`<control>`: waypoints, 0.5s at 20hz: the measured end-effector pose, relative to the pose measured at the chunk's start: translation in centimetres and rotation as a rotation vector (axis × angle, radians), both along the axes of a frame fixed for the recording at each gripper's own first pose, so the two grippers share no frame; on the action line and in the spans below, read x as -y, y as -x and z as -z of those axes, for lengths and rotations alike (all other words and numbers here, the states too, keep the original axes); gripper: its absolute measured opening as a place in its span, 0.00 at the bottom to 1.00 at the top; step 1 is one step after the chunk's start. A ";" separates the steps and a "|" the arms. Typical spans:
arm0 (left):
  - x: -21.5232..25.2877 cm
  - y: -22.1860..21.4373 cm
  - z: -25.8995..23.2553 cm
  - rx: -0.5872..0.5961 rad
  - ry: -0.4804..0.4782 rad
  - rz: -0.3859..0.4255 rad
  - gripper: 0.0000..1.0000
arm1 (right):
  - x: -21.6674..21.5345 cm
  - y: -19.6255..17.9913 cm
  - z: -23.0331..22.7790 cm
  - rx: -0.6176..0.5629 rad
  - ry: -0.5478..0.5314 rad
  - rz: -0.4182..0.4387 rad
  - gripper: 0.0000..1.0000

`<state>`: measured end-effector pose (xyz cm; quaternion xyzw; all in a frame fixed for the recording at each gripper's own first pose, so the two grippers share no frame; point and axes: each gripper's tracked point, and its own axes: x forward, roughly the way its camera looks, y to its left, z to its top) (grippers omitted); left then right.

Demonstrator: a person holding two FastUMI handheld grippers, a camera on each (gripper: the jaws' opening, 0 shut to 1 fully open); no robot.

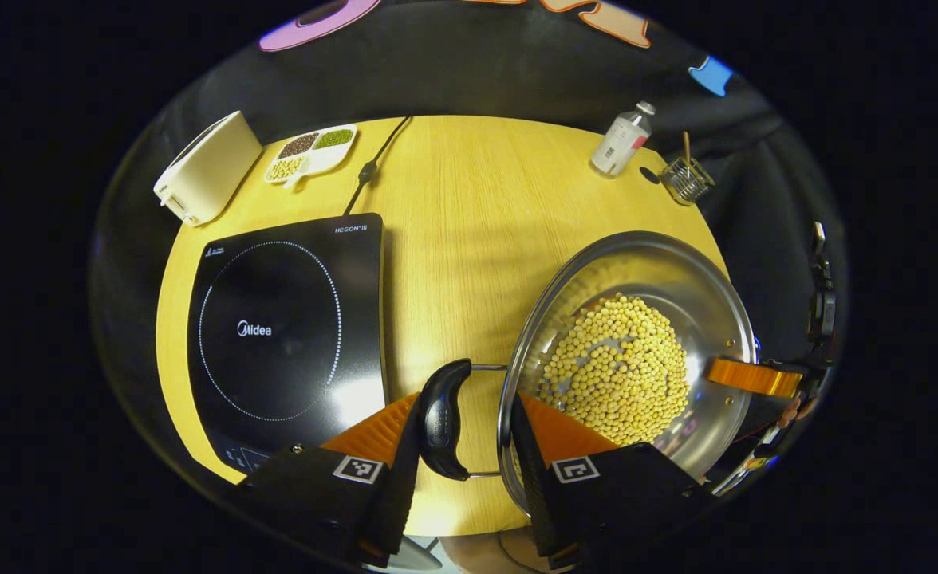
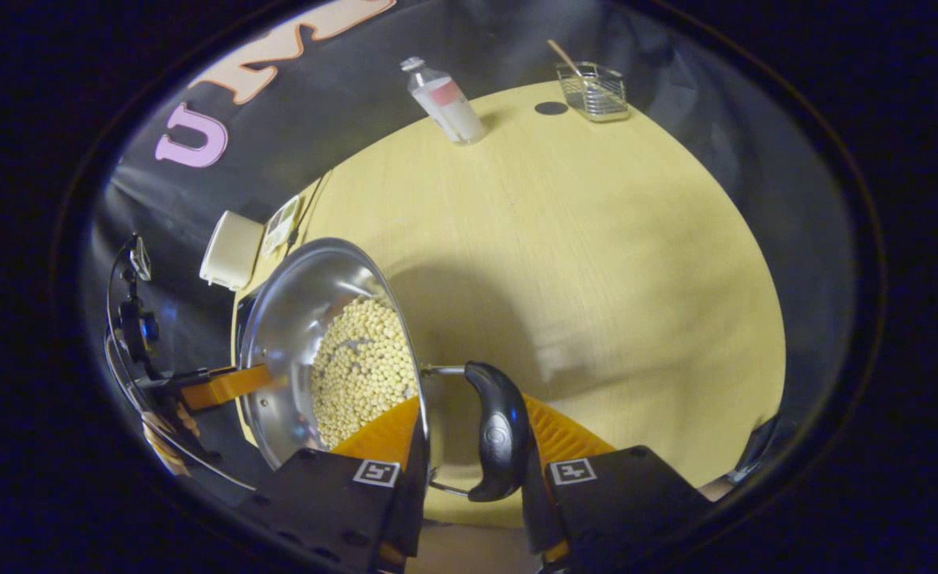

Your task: First push the handle of the pot to place it horizontally, then grasp the pot with both hands and set it on the induction cooktop.

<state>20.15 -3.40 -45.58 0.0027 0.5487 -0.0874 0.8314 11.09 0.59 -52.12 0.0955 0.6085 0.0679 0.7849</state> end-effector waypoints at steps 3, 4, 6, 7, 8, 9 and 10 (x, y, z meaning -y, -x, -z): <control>-0.3 -0.6 -0.2 0.002 0.007 0.021 0.63 | -0.8 1.1 -0.7 0.014 0.013 0.026 0.53; -0.4 -0.7 0.0 0.001 0.010 0.029 0.63 | -1.2 1.4 -0.8 0.018 0.017 0.036 0.53; -0.8 -1.1 -0.2 0.003 0.015 0.046 0.63 | -2.5 2.3 -1.0 0.026 0.026 0.055 0.48; -1.0 -1.4 -0.3 0.006 0.016 0.053 0.63 | -3.1 2.7 -1.1 0.028 0.031 0.062 0.53; -1.2 -1.3 -0.3 0.007 0.017 0.059 0.63 | -3.9 3.2 -1.3 0.030 0.034 0.068 0.48; -1.7 -1.2 -0.5 0.007 0.015 0.067 0.63 | -4.9 3.7 -1.3 0.033 0.037 0.072 0.48; -2.4 -1.1 -0.7 0.005 0.015 0.073 0.63 | -5.8 4.0 -1.5 0.038 0.038 0.079 0.53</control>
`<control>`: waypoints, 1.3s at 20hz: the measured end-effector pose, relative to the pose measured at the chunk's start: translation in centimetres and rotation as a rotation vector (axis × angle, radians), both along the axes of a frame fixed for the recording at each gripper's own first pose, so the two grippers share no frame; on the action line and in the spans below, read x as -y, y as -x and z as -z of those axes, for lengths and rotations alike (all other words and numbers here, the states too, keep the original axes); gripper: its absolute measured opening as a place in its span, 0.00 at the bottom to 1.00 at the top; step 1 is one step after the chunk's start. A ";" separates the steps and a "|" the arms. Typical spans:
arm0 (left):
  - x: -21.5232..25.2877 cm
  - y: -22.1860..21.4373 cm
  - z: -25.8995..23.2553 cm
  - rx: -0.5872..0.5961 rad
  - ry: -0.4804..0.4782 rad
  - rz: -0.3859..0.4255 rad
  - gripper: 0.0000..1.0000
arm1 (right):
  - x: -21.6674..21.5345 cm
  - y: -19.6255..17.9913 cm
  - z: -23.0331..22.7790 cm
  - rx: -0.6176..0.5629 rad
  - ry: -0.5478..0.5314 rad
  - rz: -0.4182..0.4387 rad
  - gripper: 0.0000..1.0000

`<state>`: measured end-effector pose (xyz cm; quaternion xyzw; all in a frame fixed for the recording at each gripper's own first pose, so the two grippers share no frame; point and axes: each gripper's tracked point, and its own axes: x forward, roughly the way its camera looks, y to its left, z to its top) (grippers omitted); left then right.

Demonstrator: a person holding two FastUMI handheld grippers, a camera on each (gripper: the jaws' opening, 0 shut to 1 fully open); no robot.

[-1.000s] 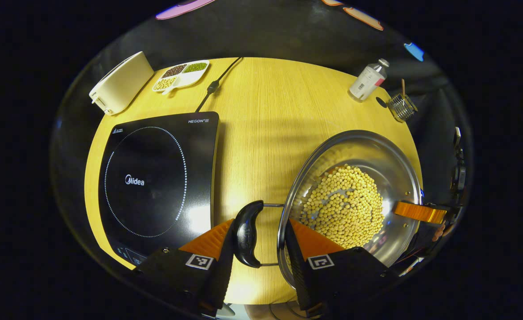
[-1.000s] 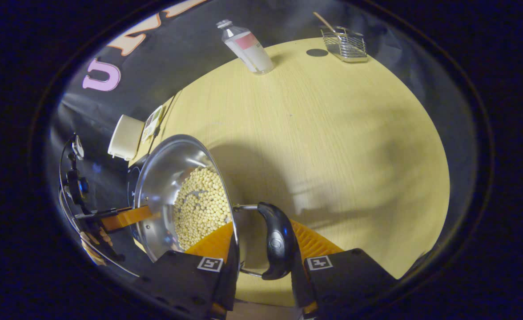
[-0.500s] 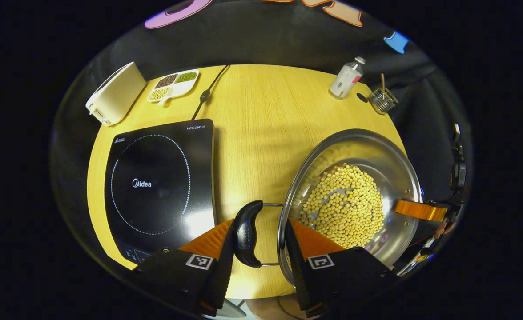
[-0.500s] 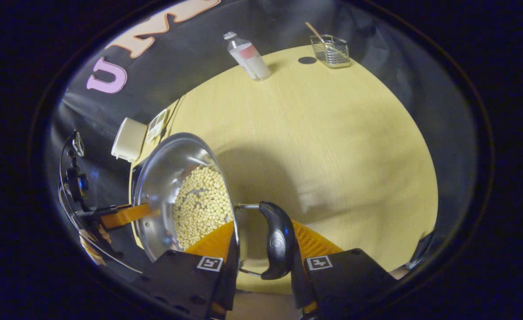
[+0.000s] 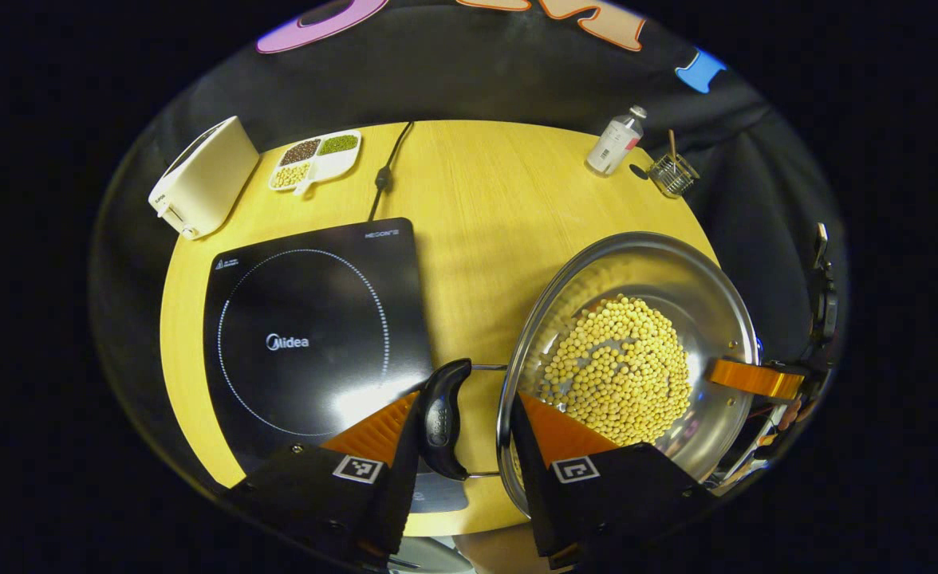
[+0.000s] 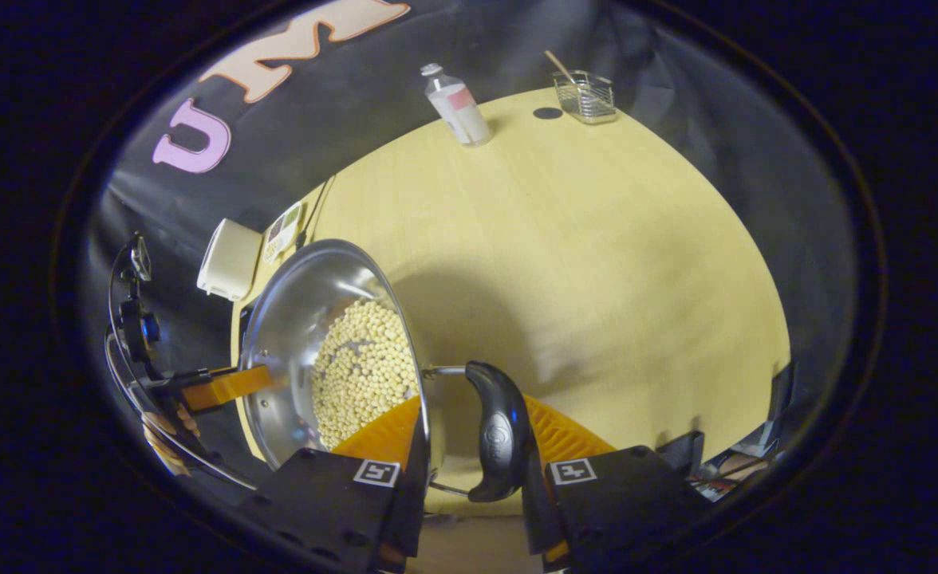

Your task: First push the handle of the pot to place it horizontally, then grasp the pot with both hands and set it on the induction cooktop.

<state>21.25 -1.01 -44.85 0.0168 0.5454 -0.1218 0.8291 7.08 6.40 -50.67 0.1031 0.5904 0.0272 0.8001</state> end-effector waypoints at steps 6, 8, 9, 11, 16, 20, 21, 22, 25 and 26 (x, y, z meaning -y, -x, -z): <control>-6.4 -0.9 -0.8 0.034 0.010 0.045 0.65 | -6.3 1.3 -0.3 0.034 0.008 0.041 0.48; -8.2 -1.3 -0.8 0.045 0.014 0.052 0.65 | -8.2 1.6 -0.5 0.052 0.015 0.048 0.53; -9.1 -1.4 -0.7 0.049 0.017 0.056 0.65 | -9.1 1.6 -0.4 0.058 0.017 0.051 0.53; -10.8 -1.7 -0.6 0.052 0.019 0.063 0.65 | -10.9 1.9 -0.1 0.063 0.017 0.058 0.53; -15.4 -2.0 0.0 0.056 0.016 0.061 0.63 | -15.3 2.6 1.1 0.065 0.023 0.059 0.53; -19.1 -2.4 0.1 0.071 0.003 0.056 0.63 | -18.9 2.7 2.0 0.058 0.017 0.049 0.53; -19.8 -2.6 0.1 0.081 0.002 0.053 0.63 | -19.7 2.6 2.2 0.060 0.015 0.044 0.53; -20.7 -2.7 0.1 0.086 0.002 0.044 0.63 | -20.5 2.5 2.4 0.065 0.014 0.037 0.53; -22.8 -3.2 0.0 0.116 -0.001 0.007 0.63 | -22.8 1.5 3.0 0.086 0.008 0.012 0.53; -23.5 -3.6 -0.1 0.136 -0.008 -0.004 0.63 | -23.4 1.0 3.2 0.093 0.002 0.002 0.53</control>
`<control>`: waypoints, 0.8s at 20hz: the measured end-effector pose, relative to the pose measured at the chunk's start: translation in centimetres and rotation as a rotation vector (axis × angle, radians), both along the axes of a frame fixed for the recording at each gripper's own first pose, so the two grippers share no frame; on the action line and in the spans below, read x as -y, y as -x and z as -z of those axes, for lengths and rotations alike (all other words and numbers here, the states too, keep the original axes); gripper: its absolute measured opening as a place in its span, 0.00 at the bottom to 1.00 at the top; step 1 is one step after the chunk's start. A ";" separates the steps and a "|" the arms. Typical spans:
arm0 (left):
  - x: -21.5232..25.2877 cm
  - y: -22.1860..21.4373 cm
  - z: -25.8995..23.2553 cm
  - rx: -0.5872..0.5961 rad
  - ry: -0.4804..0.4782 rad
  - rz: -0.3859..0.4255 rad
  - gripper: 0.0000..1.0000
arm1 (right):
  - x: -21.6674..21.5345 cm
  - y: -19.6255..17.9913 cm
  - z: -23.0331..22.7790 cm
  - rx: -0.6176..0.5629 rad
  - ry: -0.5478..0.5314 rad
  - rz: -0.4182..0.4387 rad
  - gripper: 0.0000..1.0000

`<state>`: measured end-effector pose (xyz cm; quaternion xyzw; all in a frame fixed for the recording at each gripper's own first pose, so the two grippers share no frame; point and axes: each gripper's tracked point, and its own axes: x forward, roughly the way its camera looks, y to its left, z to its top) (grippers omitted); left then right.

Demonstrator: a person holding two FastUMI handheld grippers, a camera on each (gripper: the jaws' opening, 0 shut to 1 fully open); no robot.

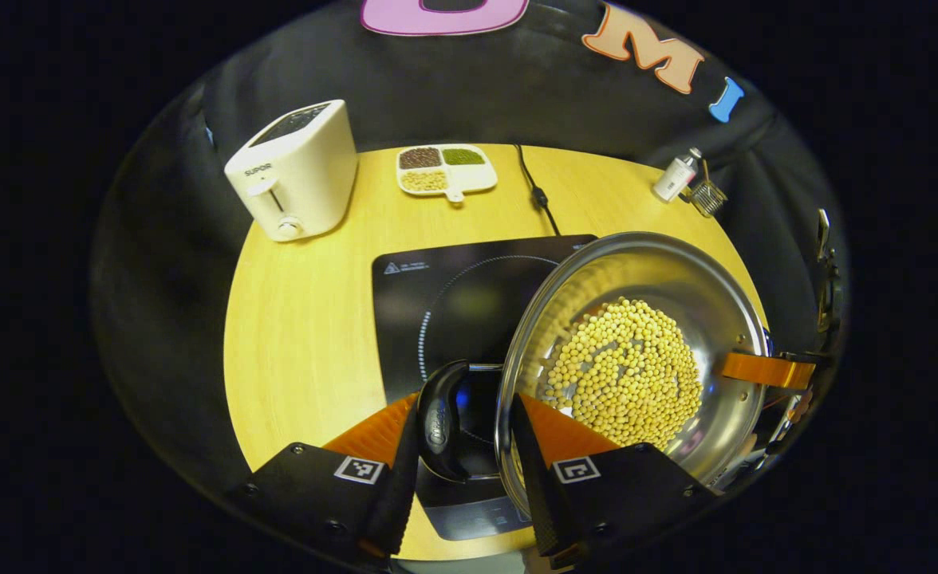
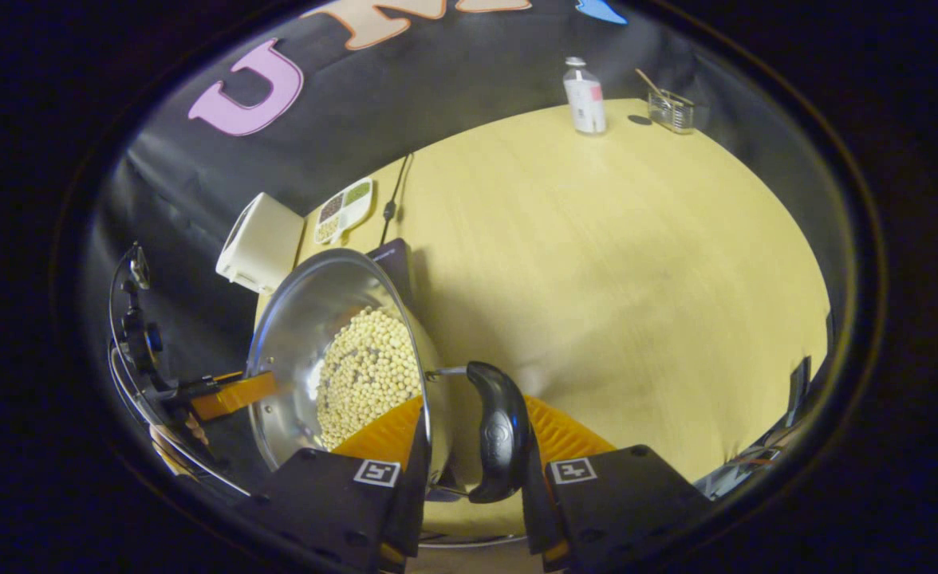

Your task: First push the handle of the pot to place it horizontally, then grasp the pot with both hands and set it on the induction cooktop.

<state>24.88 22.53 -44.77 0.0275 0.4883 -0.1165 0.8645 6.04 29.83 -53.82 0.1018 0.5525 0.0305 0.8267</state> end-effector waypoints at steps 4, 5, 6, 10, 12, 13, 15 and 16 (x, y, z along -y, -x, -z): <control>-2.0 -0.7 -0.5 0.038 -0.030 -0.043 0.62 | -2.2 -1.3 0.8 0.002 -0.023 -0.026 0.54; -2.5 -0.9 -0.4 0.043 -0.037 -0.052 0.62 | -2.5 -1.6 1.0 0.003 -0.024 -0.033 0.54; -2.8 -1.2 -0.4 0.050 -0.041 -0.060 0.62 | -2.7 -2.0 1.2 0.003 -0.025 -0.037 0.54; -3.3 -1.9 -0.1 0.060 -0.054 -0.085 0.63 | -3.4 -3.3 1.6 0.010 -0.031 -0.046 0.54; -3.6 -2.3 -0.1 0.064 -0.064 -0.091 0.62 | -3.5 -3.7 2.0 0.008 -0.038 -0.045 0.54; -3.7 -2.4 0.0 0.064 -0.069 -0.093 0.62 | -3.6 -3.8 2.1 0.006 -0.041 -0.045 0.53; -3.9 -2.6 0.2 0.060 -0.079 -0.097 0.63 | -3.8 -4.1 2.5 0.001 -0.044 -0.048 0.54; -4.1 -2.5 0.2 0.055 -0.083 -0.100 0.62 | -3.9 -4.0 2.7 -0.003 -0.044 -0.050 0.54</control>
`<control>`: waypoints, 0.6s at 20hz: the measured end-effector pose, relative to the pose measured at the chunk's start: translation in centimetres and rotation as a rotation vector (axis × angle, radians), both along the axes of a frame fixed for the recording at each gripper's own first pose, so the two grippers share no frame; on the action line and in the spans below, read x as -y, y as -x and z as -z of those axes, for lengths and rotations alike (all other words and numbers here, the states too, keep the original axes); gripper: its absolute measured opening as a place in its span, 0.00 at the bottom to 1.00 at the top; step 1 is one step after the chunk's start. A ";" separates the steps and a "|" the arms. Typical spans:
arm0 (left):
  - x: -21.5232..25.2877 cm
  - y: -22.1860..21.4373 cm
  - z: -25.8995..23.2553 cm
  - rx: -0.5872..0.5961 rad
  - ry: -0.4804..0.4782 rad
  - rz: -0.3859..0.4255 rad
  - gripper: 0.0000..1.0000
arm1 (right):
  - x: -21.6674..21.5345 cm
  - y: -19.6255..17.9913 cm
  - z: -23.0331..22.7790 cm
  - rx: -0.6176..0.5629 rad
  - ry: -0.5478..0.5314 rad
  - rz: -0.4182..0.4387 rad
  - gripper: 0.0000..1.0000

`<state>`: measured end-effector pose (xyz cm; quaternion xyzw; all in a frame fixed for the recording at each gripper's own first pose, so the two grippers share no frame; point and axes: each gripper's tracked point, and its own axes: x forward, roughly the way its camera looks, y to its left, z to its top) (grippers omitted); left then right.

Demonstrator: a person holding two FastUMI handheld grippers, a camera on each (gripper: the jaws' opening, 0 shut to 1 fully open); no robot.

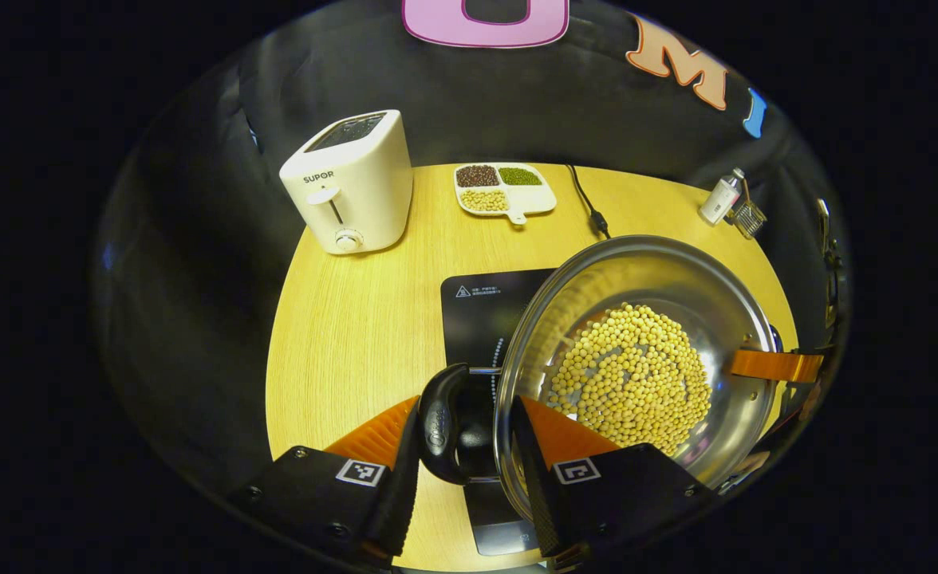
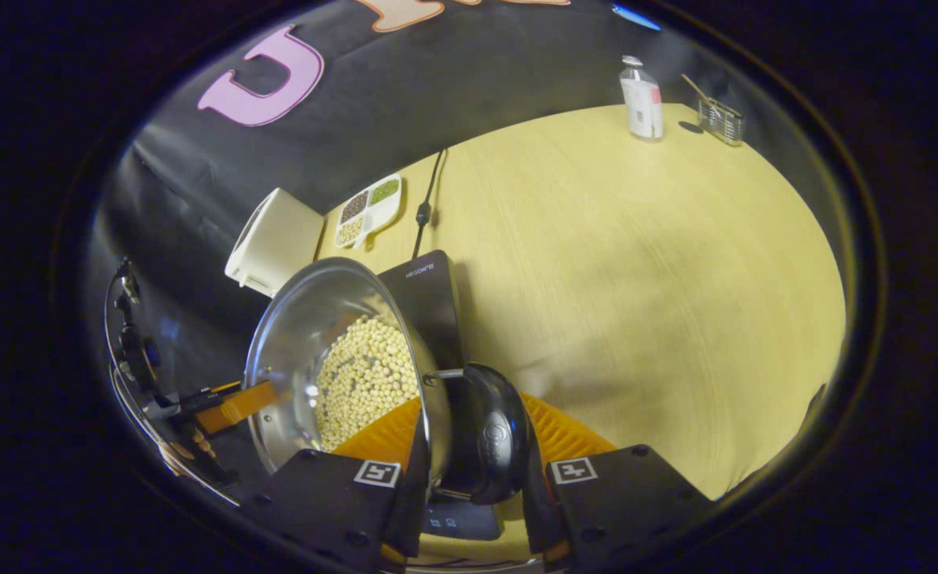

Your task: First push the handle of the pot to place it horizontally, then grasp the pot with both hands and set it on the induction cooktop.

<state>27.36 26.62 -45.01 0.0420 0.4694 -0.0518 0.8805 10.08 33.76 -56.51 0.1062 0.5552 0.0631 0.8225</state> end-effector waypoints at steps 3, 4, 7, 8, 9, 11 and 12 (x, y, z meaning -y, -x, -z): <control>-0.2 -0.5 -0.2 0.009 -0.020 0.005 0.62 | 0.1 -0.2 0.3 -0.002 -0.007 0.000 0.54; -0.2 -0.7 -0.3 0.016 -0.025 0.006 0.62 | 0.1 -0.3 0.5 -0.005 -0.011 -0.002 0.54; -0.3 -0.7 -0.5 0.028 -0.032 0.002 0.63 | 0.2 -0.4 0.8 -0.016 -0.032 -0.005 0.54; -0.3 -0.6 -0.4 0.026 -0.032 -0.002 0.62 | 0.2 -0.7 0.8 -0.014 -0.039 -0.007 0.54; -0.3 -0.6 -0.4 0.026 -0.031 -0.010 0.62 | 0.0 -0.9 0.9 -0.015 -0.044 -0.011 0.53; -0.3 -0.6 -0.4 0.032 -0.029 -0.013 0.65 | 0.0 -0.9 0.8 -0.018 -0.054 -0.014 0.53; -0.3 -0.6 -0.3 0.033 -0.029 -0.015 0.65 | 0.0 -0.9 0.8 -0.019 -0.057 -0.017 0.53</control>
